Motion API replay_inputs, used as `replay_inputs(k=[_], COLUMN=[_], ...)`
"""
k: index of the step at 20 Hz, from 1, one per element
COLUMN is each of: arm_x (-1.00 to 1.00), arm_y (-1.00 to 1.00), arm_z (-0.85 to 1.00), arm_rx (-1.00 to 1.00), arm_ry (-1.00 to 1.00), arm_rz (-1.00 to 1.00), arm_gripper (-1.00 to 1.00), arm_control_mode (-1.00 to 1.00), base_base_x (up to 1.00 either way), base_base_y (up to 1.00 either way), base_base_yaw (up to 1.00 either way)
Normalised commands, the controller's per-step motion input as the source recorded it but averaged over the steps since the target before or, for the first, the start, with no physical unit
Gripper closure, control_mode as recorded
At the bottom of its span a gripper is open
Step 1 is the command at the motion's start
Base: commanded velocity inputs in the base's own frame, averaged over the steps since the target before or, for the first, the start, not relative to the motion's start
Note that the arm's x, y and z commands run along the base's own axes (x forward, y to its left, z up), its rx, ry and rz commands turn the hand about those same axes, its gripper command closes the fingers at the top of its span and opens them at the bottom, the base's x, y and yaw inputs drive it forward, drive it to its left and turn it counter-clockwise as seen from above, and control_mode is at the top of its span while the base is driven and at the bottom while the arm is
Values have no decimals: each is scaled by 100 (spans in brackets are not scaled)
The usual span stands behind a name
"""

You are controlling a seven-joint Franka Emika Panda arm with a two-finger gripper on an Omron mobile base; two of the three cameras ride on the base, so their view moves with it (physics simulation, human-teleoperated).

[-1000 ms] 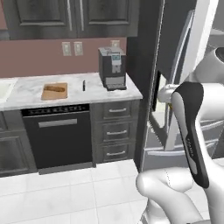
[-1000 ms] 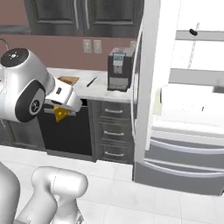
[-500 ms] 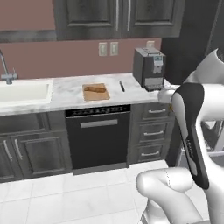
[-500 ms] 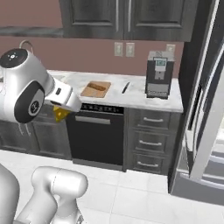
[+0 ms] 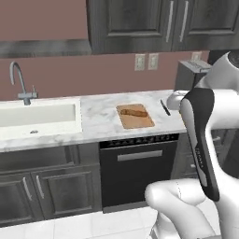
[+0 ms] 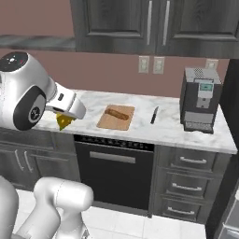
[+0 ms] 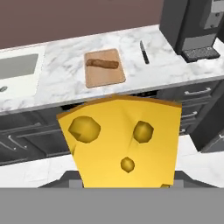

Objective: Retrieve the sausage and cheese from the fridge and place them on the cutting board on the counter.

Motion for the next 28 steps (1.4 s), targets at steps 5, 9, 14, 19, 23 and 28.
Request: replay_inputs(k=[5, 9, 14, 19, 23, 28], arm_x=[0, 0, 0, 0, 0, -1], arm_y=[0, 0, 0, 0, 0, 1], arm_z=[0, 0, 0, 0, -2, -41], arm_rx=[0, 0, 0, 0, 0, -6], arm_ry=[0, 0, 0, 0, 0, 0], arm_rz=[0, 0, 0, 0, 0, 0], arm_gripper=[100, 100, 100, 100, 100, 100], arm_control_mode=[100, 100, 100, 100, -100, -100], base_base_x=[82, 69, 83, 62, 5, 0], base_base_y=[10, 0, 0, 0, 0, 0], base_base_yaw=[0, 0, 0, 0, 0, 0])
